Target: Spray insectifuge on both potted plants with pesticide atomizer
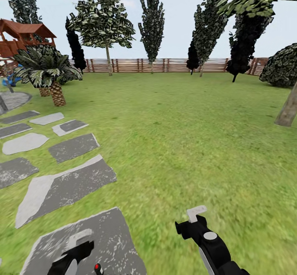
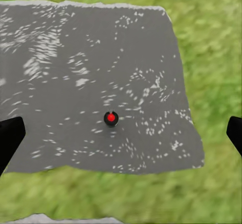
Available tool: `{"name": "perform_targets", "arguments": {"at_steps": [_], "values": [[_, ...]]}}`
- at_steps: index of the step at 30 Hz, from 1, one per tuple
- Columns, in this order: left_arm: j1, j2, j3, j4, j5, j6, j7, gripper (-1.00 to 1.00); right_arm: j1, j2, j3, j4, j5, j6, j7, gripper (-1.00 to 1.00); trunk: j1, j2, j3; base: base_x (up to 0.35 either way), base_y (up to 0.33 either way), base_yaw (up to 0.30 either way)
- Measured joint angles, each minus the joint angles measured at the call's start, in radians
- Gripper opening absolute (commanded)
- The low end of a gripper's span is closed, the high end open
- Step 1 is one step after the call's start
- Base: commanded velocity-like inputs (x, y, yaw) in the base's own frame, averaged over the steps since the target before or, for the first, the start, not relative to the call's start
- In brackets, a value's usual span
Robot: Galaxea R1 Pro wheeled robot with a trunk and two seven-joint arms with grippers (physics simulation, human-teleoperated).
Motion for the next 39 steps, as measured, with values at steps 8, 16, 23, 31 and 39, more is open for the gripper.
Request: {"name": "perform_targets", "arguments": {"at_steps": [8,16,23,31,39], "values": [[-0.005,-0.008,-0.005,0.096,-0.018,-0.196,-0.011,1.0,-0.004,0.0,0.003,0.002,-0.002,0.002,0.005,1.0,0.031,-0.056,-0.025,0.0,0.0,0.051],[-0.03,-0.038,-0.005,0.17,-0.032,-0.287,-0.023,1.0,0.001,0.002,0.038,0.006,-0.007,-0.23,0.008,1.0,0.061,-0.112,-0.05,0.0,0.0,0.001],[-0.039,-0.039,-0.022,0.236,-0.13,-0.438,-0.058,1.0,0.002,0.001,0.057,0.007,-0.006,-0.257,0.006,1.0,0.088,-0.161,-0.072,0.0,0.0,0.0],[-0.039,-0.011,-0.022,0.257,-0.147,-0.429,-0.252,1.0,0.002,0.001,0.026,0.005,-0.006,-0.257,0.001,1.0,0.119,-0.217,-0.097,0.0,0.0,0.0],[-0.043,-0.004,-0.022,0.258,-0.145,-0.37,-0.256,1.0,0.002,0.001,0.023,0.005,-0.006,-0.255,0.001,1.0,0.149,-0.273,-0.122,0.0,0.0,0.0]]}}
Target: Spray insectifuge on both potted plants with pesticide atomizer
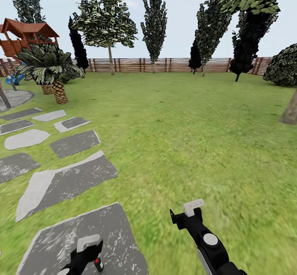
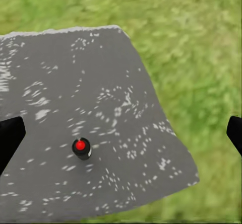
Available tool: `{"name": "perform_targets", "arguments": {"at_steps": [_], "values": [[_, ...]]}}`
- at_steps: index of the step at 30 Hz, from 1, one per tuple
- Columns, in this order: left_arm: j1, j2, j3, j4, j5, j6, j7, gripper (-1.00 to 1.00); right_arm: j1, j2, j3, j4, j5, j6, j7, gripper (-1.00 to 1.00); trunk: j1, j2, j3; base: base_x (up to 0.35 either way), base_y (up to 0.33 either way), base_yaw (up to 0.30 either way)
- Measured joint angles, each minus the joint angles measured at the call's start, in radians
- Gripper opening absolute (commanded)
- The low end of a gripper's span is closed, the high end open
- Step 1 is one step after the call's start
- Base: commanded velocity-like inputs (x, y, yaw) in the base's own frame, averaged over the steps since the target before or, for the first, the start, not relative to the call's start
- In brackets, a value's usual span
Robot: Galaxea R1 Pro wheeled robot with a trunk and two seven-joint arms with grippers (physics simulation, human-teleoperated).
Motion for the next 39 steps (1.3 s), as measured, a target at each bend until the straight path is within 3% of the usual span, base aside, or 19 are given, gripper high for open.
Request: {"name": "perform_targets", "arguments": {"at_steps": [5,20,21,25,27,34,39], "values": [[-0.002,-0.001,0.005,0.0,0.006,0.038,0.005,1.0,0.0,0.0,0.0,0.0,0.0,0.0,0.0,1.0,0.019,-0.035,-0.016,0.0,0.0,0.0],[-0.003,0.0,0.007,0.0,0.008,0.04,0.006,1.0,0.0,0.0,0.0,0.0,0.0,0.001,-0.001,1.0,0.077,-0.14,-0.063,0.0,0.0,0.0],[-0.003,0.0,0.014,0.0,0.01,0.039,0.009,1.0,0.0,0.0,0.0,0.0,0.0,0.001,-0.001,1.0,0.081,-0.147,-0.066,0.0,0.0,0.0],[-0.002,-0.004,0.105,-0.001,0.025,0.03,0.078,1.0,0.0,0.0,0.0,0.0,0.0,0.001,-0.001,1.0,0.096,-0.175,-0.078,0.0,0.0,0.0],[-0.002,-0.006,0.127,-0.001,0.028,0.028,0.102,1.0,0.0,0.0,0.0,0.0,0.0,0.001,-0.001,1.0,0.104,-0.189,-0.085,0.0,0.0,0.0],[-0.002,-0.013,0.143,-0.004,0.03,0.027,0.121,1.0,0.0,0.0,0.0,-0.001,0.0,0.001,-0.001,1.0,0.13,-0.238,-0.107,0.0,0.0,0.0],[-0.003,-0.017,0.141,-0.066,0.025,0.007,0.122,1.0,0.0,0.0,0.001,-0.002,0.0,0.001,0.0,1.0,0.149,-0.273,-0.122,0.0,0.0,0.0]]}}
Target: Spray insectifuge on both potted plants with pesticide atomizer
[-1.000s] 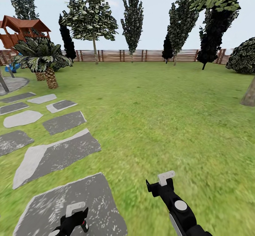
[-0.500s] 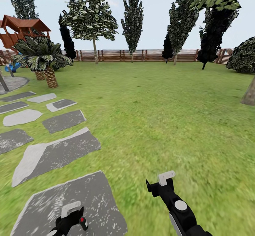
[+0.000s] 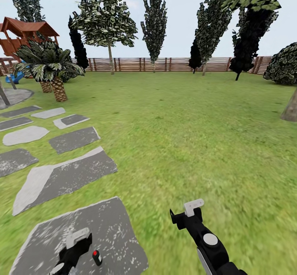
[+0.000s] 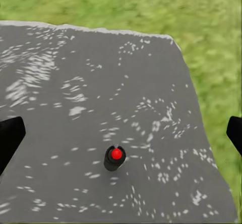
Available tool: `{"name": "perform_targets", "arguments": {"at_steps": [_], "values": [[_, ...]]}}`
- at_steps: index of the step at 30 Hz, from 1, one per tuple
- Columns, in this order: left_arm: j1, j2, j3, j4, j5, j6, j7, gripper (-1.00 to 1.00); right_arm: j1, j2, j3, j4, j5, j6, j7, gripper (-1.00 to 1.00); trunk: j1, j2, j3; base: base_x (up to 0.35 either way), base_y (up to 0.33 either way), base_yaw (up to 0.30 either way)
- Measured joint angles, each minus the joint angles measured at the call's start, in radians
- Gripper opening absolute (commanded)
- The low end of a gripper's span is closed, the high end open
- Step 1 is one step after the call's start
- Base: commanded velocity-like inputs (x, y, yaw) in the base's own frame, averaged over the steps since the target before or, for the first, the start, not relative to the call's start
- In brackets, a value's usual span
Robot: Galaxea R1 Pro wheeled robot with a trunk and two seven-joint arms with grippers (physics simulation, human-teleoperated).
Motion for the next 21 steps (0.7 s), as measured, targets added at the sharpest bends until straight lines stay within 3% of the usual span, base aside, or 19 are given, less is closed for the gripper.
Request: {"name": "perform_targets", "arguments": {"at_steps": [3,7,8,9,10,12,17,21], "values": [[-0.001,-0.003,-0.008,-0.067,-0.008,-0.003,0.019,1.0,0.0,0.0,0.002,0.0,0.0,0.0,0.0,1.0,0.012,-0.021,-0.009,0.0,0.0,0.0],[-0.007,-0.029,-0.023,-0.232,-0.01,0.026,0.205,1.0,0.0,0.0,0.008,-0.001,0.003,0.012,-0.001,1.0,0.027,-0.049,-0.022,0.0,0.0,0.0],[-0.007,-0.035,-0.03,-0.248,-0.01,0.037,0.219,1.0,0.0,0.0,0.01,-0.001,0.004,0.013,-0.001,1.0,0.031,-0.056,-0.025,0.0,0.0,0.0],[-0.008,-0.054,-0.088,-0.316,-0.011,0.14,0.26,1.0,0.0,0.0,0.015,-0.001,0.008,0.015,-0.001,1.0,0.034,-0.063,-0.028,0.0,0.0,0.0],[-0.008,-0.06,-0.112,-0.355,-0.011,0.209,0.275,1.0,0.0,0.001,0.017,-0.001,0.008,0.015,-0.002,1.0,0.038,-0.07,-0.031,0.0,0.0,0.0],[-0.008,-0.063,-0.128,-0.401,-0.012,0.277,0.306,1.0,0.0,0.001,0.018,-0.002,0.009,0.015,-0.002,1.0,0.046,-0.084,-0.038,0.0,0.0,0.0],[-0.01,-0.067,-0.146,-0.392,-0.012,0.318,0.327,1.0,0.0,0.0,0.018,-0.002,0.009,0.015,-0.003,1.0,0.065,-0.119,-0.053,0.0,0.0,0.0],[-0.042,-0.065,-0.199,-0.299,-0.008,0.309,0.322,1.0,0.0,0.0,0.011,-0.002,0.01,0.015,-0.003,1.0,0.081,-0.147,-0.066,0.0,0.0,0.0]]}}
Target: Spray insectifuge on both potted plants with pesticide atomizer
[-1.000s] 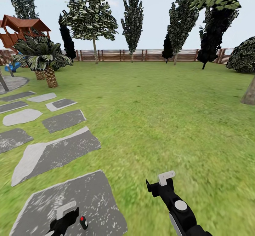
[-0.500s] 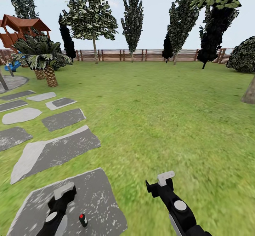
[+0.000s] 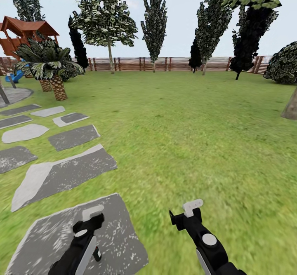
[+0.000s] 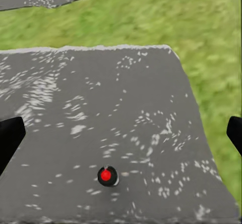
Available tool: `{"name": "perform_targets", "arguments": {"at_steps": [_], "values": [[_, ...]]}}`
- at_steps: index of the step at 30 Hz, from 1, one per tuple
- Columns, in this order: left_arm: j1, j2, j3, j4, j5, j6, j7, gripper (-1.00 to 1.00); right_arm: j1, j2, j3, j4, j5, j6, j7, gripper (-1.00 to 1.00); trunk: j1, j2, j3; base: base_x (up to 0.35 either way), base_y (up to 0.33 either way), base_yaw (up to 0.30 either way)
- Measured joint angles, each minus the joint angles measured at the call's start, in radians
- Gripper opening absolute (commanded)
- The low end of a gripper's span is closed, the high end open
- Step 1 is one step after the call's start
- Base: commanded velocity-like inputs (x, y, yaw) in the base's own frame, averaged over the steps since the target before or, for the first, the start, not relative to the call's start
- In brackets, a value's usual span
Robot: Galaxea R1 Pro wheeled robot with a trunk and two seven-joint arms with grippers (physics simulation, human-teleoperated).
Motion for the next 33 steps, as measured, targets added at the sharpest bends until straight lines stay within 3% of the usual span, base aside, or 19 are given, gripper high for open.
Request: {"name": "perform_targets", "arguments": {"at_steps": [6,8,10,13,15,17,24,29,33], "values": [[-0.078,0.003,-0.011,0.184,0.009,-0.038,-0.072,1.0,0.0,0.0,-0.007,-0.001,0.0,0.001,0.0,1.0,0.023,-0.042,-0.019,0.0,0.0,0.0],[-0.114,0.002,-0.01,0.275,0.011,-0.118,-0.082,1.0,0.0,0.0,-0.007,-0.001,0.0,0.001,0.0,1.0,0.031,-0.056,-0.025,0.0,0.0,0.0],[-0.122,0.002,-0.008,0.294,0.018,-0.15,-0.08,1.0,0.0,0.0,-0.007,-0.002,0.0,0.001,0.0,1.0,0.038,-0.07,-0.031,0.0,0.0,0.0],[-0.127,0.008,-0.002,0.293,0.088,-0.205,-0.079,1.0,0.0,0.0,-0.008,-0.002,0.0,0.007,0.0,1.0,0.05,-0.091,-0.041,0.0,0.0,0.0],[-0.13,0.011,0.028,0.295,0.157,-0.306,-0.064,1.0,0.0,0.0,-0.008,-0.002,0.0,0.018,0.0,1.0,0.057,-0.105,-0.047,0.0,0.0,0.0],[-0.131,0.015,0.037,0.298,0.179,-0.333,-0.061,1.0,0.0,0.0,-0.008,-0.002,0.0,0.021,0.0,1.0,0.065,-0.119,-0.053,0.0,0.0,0.0],[-0.149,0.029,0.04,0.325,0.185,-0.337,-0.069,1.0,0.0,0.0,-0.01,-0.002,0.0,0.019,0.001,1.0,0.092,-0.168,-0.075,0.0,0.0,0.0],[-0.194,0.031,0.039,0.419,0.177,-0.336,-0.069,1.0,0.0,0.0,-0.011,-0.002,0.0,0.022,0.002,1.0,0.111,-0.203,-0.091,0.0,0.0,0.0],[-0.203,0.031,0.038,0.439,0.176,-0.337,-0.07,1.0,0.0,-0.001,-0.011,-0.002,0.0,0.024,0.002,1.0,0.126,-0.231,-0.103,0.0,0.0,0.0]]}}
